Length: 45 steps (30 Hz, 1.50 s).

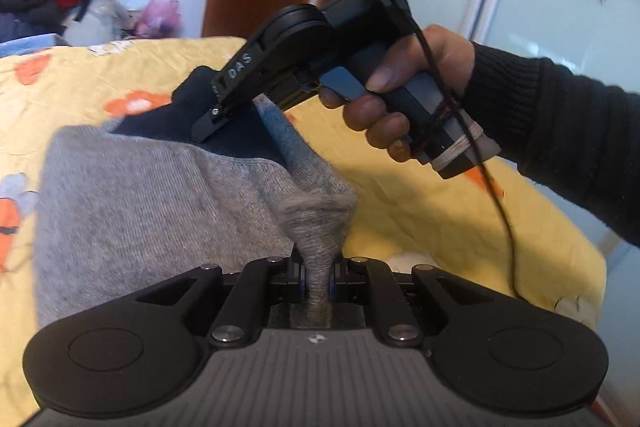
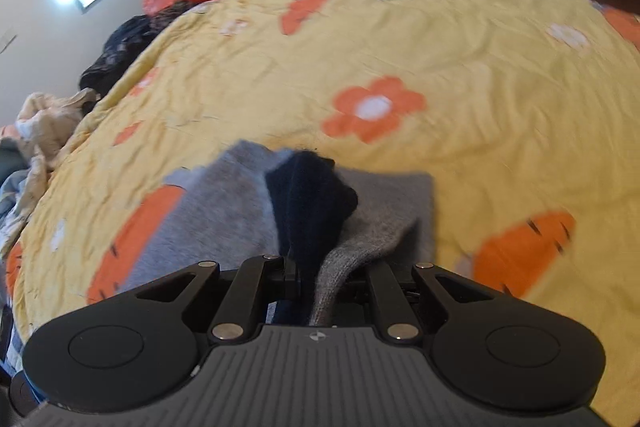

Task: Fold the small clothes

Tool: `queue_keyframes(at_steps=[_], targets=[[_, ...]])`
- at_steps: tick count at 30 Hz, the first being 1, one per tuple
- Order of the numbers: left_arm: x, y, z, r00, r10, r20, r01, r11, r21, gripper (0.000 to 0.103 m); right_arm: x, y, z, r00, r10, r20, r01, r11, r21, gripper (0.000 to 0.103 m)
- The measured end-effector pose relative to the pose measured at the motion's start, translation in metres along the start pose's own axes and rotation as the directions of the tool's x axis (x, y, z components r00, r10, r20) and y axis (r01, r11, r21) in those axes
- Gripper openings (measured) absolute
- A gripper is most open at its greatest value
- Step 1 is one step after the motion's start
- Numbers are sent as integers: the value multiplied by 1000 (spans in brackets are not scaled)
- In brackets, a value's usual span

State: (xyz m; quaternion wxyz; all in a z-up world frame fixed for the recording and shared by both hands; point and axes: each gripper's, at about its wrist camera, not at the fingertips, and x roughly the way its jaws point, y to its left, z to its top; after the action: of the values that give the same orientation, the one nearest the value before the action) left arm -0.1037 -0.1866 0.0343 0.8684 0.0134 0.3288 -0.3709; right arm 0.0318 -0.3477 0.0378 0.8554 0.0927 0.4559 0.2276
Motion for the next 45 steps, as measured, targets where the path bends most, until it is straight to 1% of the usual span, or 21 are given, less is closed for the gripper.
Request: queue_keyframes(at_steps=[2,5,7,9,11,13,17,19,22,23,28,29,31,32,33,35,36,39,43,44,45], targets=[[11,-4,-3,999,3,-51,-1,999,35,10,3,-7,-10,1000,10,22,-11,1000,25,24],[4,-2,-3,998,-16,-62,19,998,56,18,-4,-21,-17,995,47,85,-55,993,100,59],[-14,5,0,996,-73,-59,76,995,58,36,-18,-36,-19,984,75,159,-104,978,182,71],[-45,19,4,993,-115,8,114,993,21,71,-35,-54,-22,973,64,222,-122,959,257,73],[-75,42,7,988,-111,106,115,993,-31,86,-52,-67,-27,957,49,285,-137,944,300,73],[-89,71,12,986,-50,158,69,991,-116,87,-61,-69,-30,948,60,314,-158,942,297,72],[-74,127,22,984,137,114,-95,945,-314,87,-55,-48,-27,952,60,301,-126,971,205,60],[-64,141,25,981,168,97,-122,922,-367,86,-43,-33,-24,964,38,264,-78,987,140,58],[-39,147,30,985,144,91,-103,929,-355,86,-18,-19,-21,980,-18,197,1,996,84,52],[-28,147,28,987,144,66,-114,935,-335,86,-11,-18,-21,984,-39,173,25,996,80,19],[6,138,10,986,157,-54,-166,943,-290,87,0,-41,-31,985,-76,154,48,983,179,18],[4,135,9,987,155,-42,-161,944,-289,87,-1,-44,-35,984,-65,168,32,981,193,20],[-1,140,7,989,141,-46,-148,938,-313,87,-11,-49,-40,981,-61,185,12,967,255,41],[-7,145,8,990,135,-34,-139,931,-338,87,-18,-54,-43,978,-61,198,-1,954,301,65],[-14,150,9,992,126,-8,-120,922,-368,87,-28,-58,-47,969,-49,242,-37,941,338,78],[-19,169,13,995,99,33,-74,893,-445,87,-45,-67,-53,943,-44,330,-91,920,381,80],[-20,179,15,996,78,36,-50,866,-497,87,-47,-70,-53,944,-46,328,-93,914,395,80],[4,209,22,1000,-17,3,15,777,-629,86,-29,-67,-50,974,-29,226,-56,931,360,80],[29,226,28,995,-94,45,99,723,-684,84,-5,-46,-47,981,11,193,-66,957,283,81],[32,229,29,994,-97,44,100,706,-701,71,-2,-44,-46,981,37,193,-91,955,281,81],[37,232,30,996,-89,24,80,700,-709,45,3,-42,-45,980,61,192,-115,953,281,75]])
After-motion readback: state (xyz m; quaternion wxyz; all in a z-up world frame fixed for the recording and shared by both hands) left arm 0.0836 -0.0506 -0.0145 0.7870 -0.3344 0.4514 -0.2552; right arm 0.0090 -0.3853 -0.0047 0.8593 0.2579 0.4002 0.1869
